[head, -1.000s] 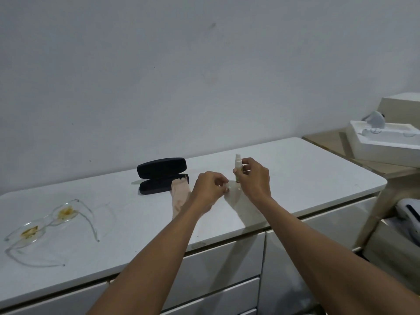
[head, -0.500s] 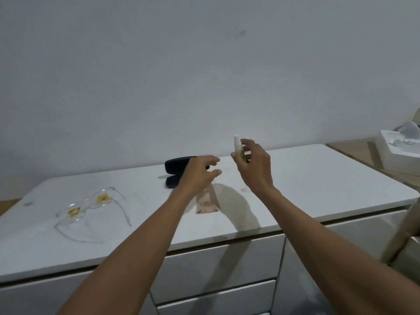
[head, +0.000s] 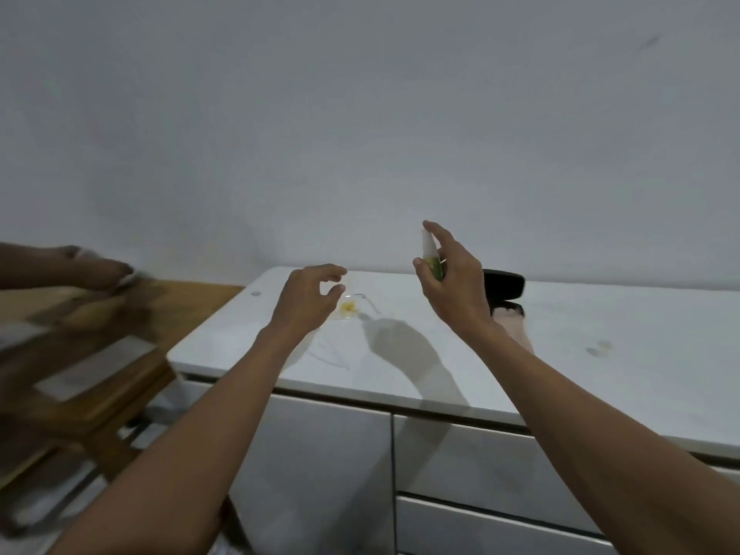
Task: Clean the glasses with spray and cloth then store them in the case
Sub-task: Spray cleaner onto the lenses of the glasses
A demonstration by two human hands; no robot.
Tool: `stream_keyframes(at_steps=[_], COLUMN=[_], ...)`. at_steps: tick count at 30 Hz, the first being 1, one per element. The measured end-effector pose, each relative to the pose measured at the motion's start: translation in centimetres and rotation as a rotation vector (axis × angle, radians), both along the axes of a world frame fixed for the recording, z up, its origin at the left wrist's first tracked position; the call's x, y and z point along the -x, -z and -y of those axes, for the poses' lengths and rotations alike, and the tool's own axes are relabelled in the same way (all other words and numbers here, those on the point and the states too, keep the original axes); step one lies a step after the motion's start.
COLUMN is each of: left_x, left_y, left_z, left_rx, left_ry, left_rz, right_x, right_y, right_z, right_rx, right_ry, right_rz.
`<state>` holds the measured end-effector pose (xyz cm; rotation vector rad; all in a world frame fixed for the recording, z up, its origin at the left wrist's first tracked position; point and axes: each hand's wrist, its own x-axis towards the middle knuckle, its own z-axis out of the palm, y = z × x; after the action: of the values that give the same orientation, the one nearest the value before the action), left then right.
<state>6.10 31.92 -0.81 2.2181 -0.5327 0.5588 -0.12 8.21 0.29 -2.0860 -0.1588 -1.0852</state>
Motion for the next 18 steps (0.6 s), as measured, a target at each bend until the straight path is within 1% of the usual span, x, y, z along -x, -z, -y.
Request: stream_keyframes(at_steps=[4, 8, 12, 18], left_x=[0.4, 0.7, 0.6, -0.4], left_y=[1.9, 4.1, 5.6, 6.9], left_z=[-5.4, -8.5, -8.5, -7.1], left_rx=[-0.118, -0.207, -0.142, -0.064], left_ry=[-0.117, -0.120, -0.096, -0.077], left_rz=[0.048, 0.005, -0.055, -0.010], right_x=[-1.0, -1.9, -2.1, -2.3], right_y=[0.6, 1.4, 2.1, 3.0], right_z=[-3.7, -5.6, -6.2, -5.5], right_rx=[0.022, 0.001, -0.007, 0.024], right_ry=[-0.058, -0.100, -0.087, -0.060], right_rz=[-0.023, -0.062, -0.109, -0.176])
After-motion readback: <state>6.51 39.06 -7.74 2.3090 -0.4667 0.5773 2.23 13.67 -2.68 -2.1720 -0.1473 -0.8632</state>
